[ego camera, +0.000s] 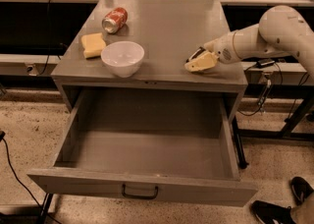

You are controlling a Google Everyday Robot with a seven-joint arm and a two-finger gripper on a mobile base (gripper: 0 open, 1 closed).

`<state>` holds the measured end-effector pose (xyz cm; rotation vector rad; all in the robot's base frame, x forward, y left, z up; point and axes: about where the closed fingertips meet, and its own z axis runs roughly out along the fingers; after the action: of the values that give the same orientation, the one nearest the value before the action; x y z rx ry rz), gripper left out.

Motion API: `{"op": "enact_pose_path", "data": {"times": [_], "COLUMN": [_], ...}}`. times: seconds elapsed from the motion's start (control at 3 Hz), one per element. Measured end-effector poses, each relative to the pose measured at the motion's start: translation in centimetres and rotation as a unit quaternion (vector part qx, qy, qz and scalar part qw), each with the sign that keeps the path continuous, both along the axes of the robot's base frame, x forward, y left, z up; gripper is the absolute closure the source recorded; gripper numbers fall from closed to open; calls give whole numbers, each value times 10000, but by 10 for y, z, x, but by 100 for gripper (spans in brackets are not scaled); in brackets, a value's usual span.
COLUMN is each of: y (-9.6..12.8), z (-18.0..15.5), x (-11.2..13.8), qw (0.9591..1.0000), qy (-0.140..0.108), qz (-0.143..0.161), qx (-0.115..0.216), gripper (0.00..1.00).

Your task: Place rxbar chocolate into top drawer

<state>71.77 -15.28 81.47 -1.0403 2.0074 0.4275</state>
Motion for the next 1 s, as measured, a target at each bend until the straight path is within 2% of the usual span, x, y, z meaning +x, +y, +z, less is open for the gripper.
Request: {"op": "enact_pose_path", "data": {"times": [0.33, 1.0], "y": [-1, -1], "z": [0, 5], "x": [0, 0], "qw": [10000, 10000], "qy": [-13, -14], "qz": [-9, -9], "qx": [-7, -7], "gripper": [38, 83]}}
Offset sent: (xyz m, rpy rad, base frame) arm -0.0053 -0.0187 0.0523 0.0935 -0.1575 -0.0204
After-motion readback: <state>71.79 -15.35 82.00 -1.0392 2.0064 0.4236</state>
